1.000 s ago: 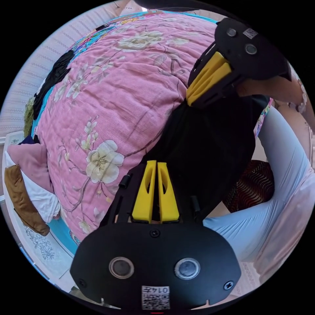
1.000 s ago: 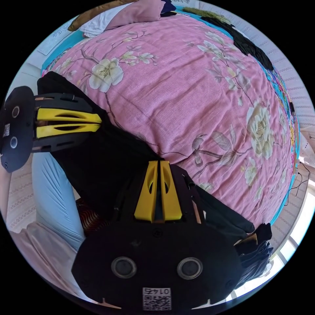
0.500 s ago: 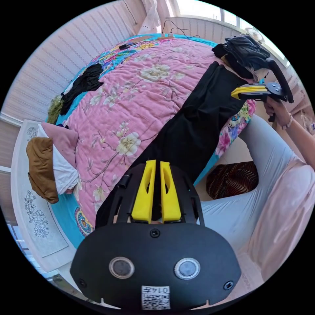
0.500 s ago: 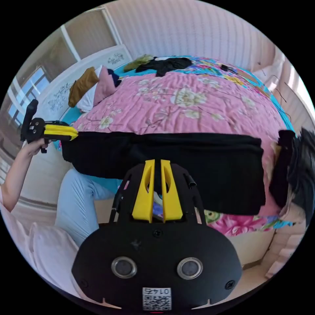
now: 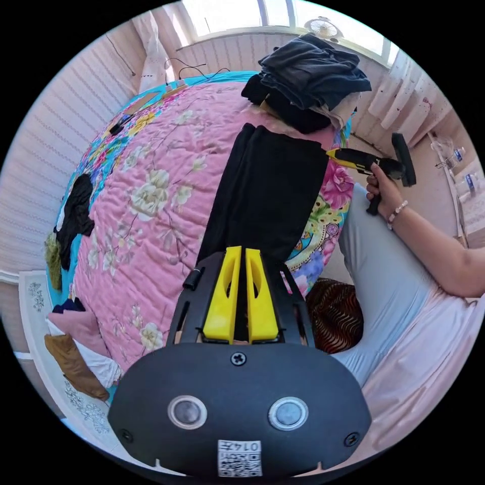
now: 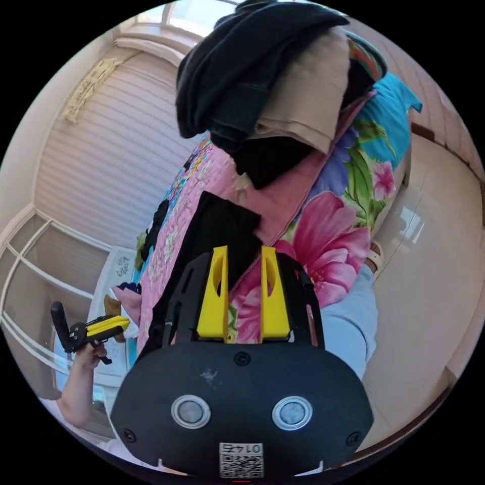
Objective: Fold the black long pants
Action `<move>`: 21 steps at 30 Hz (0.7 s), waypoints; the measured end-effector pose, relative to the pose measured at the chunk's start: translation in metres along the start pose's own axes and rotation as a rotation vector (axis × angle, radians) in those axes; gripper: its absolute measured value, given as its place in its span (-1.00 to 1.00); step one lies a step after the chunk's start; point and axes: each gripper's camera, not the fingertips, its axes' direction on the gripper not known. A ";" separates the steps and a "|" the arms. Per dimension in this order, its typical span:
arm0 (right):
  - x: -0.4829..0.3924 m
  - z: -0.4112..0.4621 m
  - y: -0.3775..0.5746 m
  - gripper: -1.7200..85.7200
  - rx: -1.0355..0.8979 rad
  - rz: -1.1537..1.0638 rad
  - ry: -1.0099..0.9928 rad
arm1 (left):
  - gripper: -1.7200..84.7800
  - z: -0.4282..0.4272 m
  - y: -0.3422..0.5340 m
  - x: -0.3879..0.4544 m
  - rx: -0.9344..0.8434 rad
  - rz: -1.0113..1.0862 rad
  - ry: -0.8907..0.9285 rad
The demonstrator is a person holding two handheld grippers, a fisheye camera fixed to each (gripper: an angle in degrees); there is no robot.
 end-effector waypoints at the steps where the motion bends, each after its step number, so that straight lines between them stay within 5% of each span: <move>1: 0.024 0.000 -0.002 -0.73 0.027 0.054 -0.030 | -0.95 0.001 -0.013 0.002 0.001 0.014 -0.006; 12: 0.121 0.015 -0.007 -0.81 -0.033 0.004 -0.123 | -0.82 0.057 -0.232 0.015 -0.013 0.076 0.017; 21: 0.171 0.024 -0.003 -0.92 -0.030 -0.049 -0.154 | -0.94 0.093 -0.288 0.023 -0.051 0.066 0.064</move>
